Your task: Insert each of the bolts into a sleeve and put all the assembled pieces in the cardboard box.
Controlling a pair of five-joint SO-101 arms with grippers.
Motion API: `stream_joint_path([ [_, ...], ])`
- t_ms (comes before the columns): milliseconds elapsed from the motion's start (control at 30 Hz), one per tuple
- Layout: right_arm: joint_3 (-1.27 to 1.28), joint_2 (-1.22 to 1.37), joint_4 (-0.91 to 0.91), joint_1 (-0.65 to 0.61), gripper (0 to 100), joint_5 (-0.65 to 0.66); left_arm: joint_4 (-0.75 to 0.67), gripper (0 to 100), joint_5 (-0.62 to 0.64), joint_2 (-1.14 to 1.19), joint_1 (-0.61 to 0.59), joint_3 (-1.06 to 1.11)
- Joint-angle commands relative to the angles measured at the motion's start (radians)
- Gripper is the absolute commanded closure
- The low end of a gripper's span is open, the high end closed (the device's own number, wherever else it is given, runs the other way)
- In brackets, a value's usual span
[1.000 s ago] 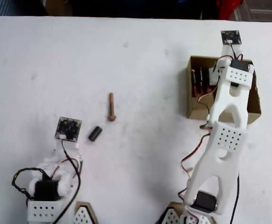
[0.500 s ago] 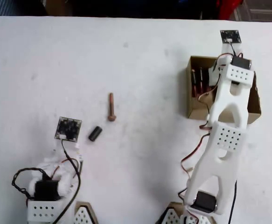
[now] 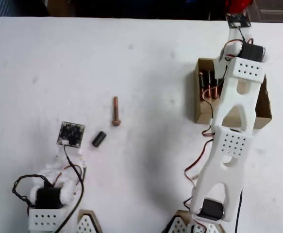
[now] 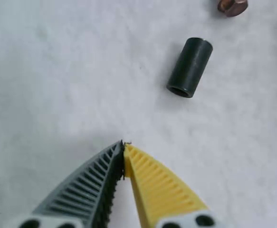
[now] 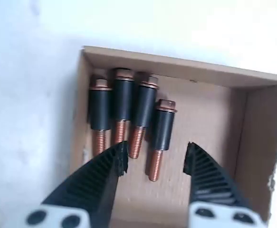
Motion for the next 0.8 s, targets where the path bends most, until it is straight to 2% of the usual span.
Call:
stream_joint_path([
  [0, -0.117, -0.079, 0.039, -0.033, 83.4, 0.002, -0.012, 98, -0.006, -0.007, -0.010, -0.002],
  [200, -0.157, -0.079, 0.039, -0.074, 98.8, 0.000, -0.012, 98, -0.006, -0.007, -0.010, -0.002],
  [300, -0.158, -0.081, 0.042, -0.096, 95.7, -0.071, -0.012, 98, -0.005, -0.007, -0.010, -0.002],
  [400, -0.149, -0.105, 0.044, -0.117, 97.1, -0.135, -0.012, 98, -0.003, -0.007, -0.012, -0.002],
  [533, -0.147, -0.160, 0.045, -0.159, 98.1, -0.144, -0.014, 98, -0.003, -0.007, -0.016, -0.002],
  [667, -0.146, -0.226, 0.048, -0.199, 98.2, -0.146, -0.046, 98, 0.000, -0.007, -0.085, -0.002],
  [767, -0.100, -0.283, 0.048, -0.234, 98.2, -0.146, -0.048, 98, 0.000, -0.007, -0.093, -0.002],
])
